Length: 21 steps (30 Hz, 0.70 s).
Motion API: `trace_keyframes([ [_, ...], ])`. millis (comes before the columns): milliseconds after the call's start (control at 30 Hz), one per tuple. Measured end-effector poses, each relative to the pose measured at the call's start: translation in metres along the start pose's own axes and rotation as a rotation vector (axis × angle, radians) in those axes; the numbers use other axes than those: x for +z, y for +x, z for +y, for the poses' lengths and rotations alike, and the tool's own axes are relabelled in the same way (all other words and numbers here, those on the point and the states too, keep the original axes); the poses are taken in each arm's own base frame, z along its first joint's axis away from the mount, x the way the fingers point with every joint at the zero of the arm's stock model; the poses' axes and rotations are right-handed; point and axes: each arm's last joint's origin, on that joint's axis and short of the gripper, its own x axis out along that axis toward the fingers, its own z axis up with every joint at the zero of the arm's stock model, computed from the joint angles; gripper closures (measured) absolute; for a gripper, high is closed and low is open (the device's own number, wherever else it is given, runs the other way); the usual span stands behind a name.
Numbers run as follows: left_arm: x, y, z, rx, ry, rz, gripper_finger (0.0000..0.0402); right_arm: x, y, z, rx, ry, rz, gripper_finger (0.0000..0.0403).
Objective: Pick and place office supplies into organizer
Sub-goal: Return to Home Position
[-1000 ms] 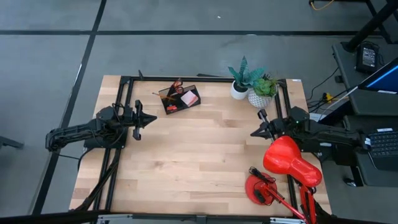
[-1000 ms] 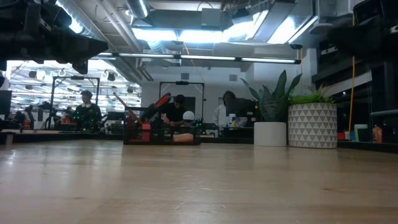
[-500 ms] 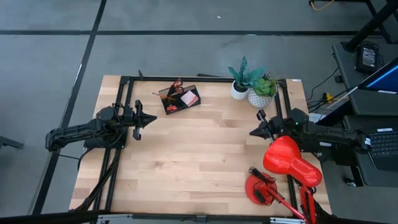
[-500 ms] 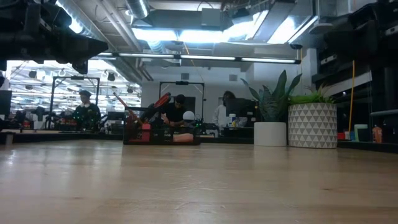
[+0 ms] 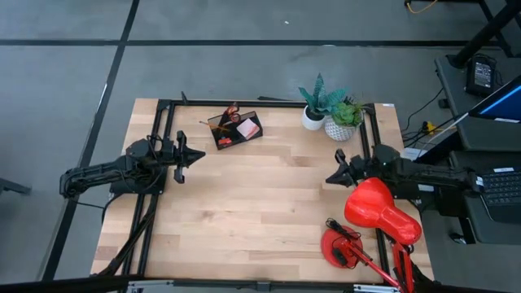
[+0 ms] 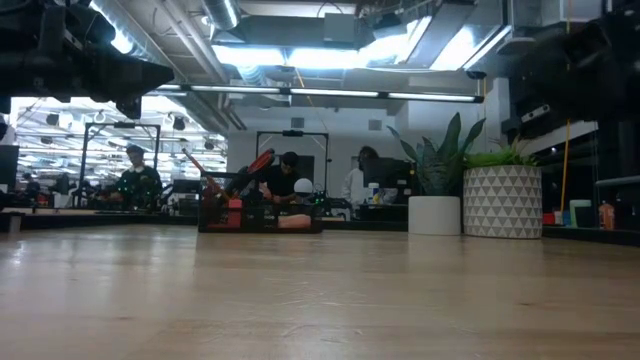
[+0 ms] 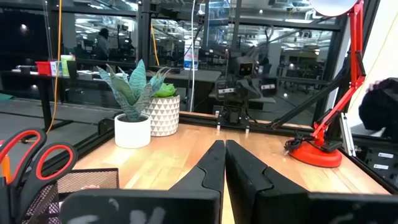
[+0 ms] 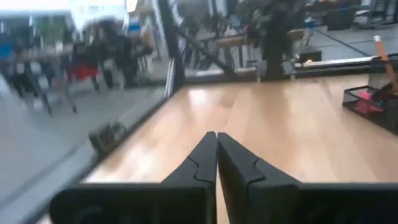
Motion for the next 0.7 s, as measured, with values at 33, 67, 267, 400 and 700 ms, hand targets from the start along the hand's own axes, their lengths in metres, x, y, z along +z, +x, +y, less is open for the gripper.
trace_keyframes([
  [33,0.0,0.0,0.0,0.0,0.0,0.0,0.0395,-0.002,-0.001,0.002,0.003,-0.027,0.016,0.0384],
  [67,0.0,0.0,0.0,0.0,0.0,0.0,0.0395,-0.003,-0.001,0.003,0.001,-0.047,0.025,0.0383],
  [267,0.0,0.0,0.0,0.0,0.0,0.0,0.0395,0.003,-0.004,0.016,-0.013,-0.11,-0.068,0.0386],
  [400,0.0,0.0,0.0,0.0,0.0,0.0,0.0393,0.007,-0.005,0.023,-0.026,-0.119,-0.136,0.0391],
  [700,0.0,0.0,0.0,0.001,0.0,0.003,0.0397,0.001,-0.003,0.026,-0.004,-0.087,-0.068,0.039],
])
